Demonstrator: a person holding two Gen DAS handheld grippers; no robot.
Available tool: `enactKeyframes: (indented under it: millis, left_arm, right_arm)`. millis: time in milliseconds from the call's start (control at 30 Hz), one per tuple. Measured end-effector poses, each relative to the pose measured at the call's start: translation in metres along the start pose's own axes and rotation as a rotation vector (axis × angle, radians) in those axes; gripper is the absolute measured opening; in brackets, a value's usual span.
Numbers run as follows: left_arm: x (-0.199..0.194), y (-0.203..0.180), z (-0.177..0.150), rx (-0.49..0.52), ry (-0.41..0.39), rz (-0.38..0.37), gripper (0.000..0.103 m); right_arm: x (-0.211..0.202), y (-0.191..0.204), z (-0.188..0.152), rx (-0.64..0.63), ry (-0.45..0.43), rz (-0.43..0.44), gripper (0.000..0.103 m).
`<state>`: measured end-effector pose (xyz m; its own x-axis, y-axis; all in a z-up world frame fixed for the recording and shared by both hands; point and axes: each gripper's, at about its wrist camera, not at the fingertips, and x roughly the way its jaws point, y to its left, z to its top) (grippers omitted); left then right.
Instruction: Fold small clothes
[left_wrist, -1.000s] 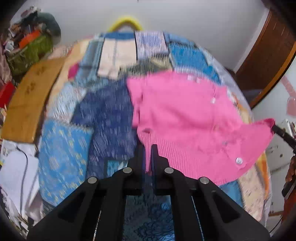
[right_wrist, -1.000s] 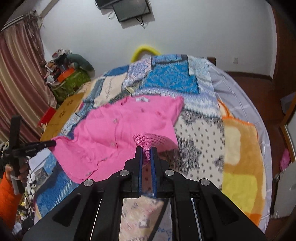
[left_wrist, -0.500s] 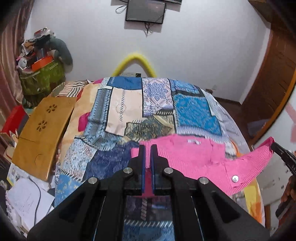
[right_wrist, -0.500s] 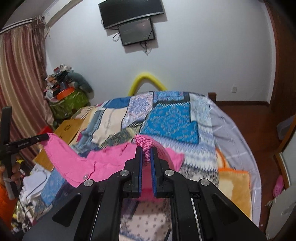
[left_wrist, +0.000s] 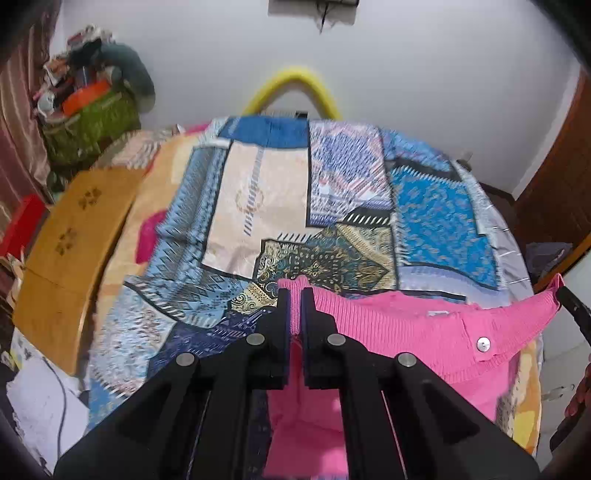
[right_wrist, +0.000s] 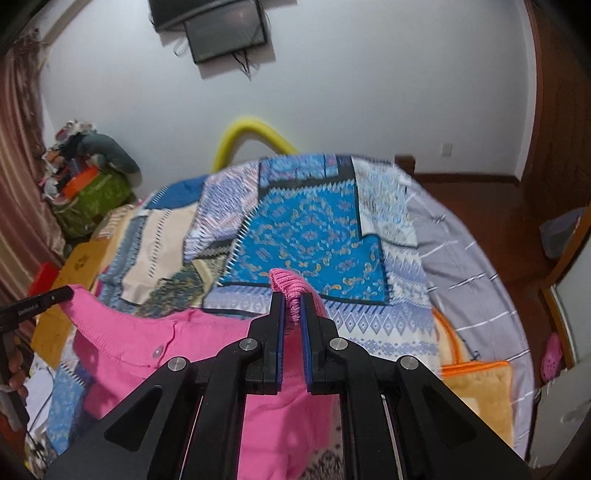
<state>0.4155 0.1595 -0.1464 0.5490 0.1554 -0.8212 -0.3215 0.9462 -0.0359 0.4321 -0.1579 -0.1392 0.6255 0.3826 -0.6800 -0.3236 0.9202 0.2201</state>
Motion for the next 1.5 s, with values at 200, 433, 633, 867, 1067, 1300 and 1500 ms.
enactKeyframes:
  millis: [200,433,633,867,1067,1300,1500]
  left_arm:
    - [0.066,0.004,0.0,-0.003,0.087,0.017,0.004]
    - [0.095,0.017,-0.008,-0.026,0.147,0.032,0.004]
    - [0.083,0.036,-0.015,-0.043,0.172,0.034,0.018]
    - [0.03,0.049,-0.035,0.021,0.108,0.036,0.05]
    - [-0.015,0.043,-0.062,0.158,0.057,0.065,0.066]
    - [-0.032,0.03,-0.107,0.269,0.095,0.054,0.076]
    - [-0.008,0.027,-0.126,0.185,0.195,-0.028,0.075]
  right_arm:
    - [0.05,-0.011,-0.004,0.019,0.079,-0.008,0.007]
    - [0.07,-0.028,-0.012,0.083,0.133,0.016,0.014]
    - [0.048,-0.031,-0.016,0.082,0.138,0.028,0.042]
    - [0.008,-0.02,-0.035,0.039,0.158,0.048,0.062]
    - [-0.025,-0.003,-0.052,-0.009,0.166,0.063,0.069]
    - [-0.047,0.029,-0.079,-0.091,0.175,0.081,0.076]
    - [-0.048,0.049,-0.106,-0.18,0.215,0.062,0.076]
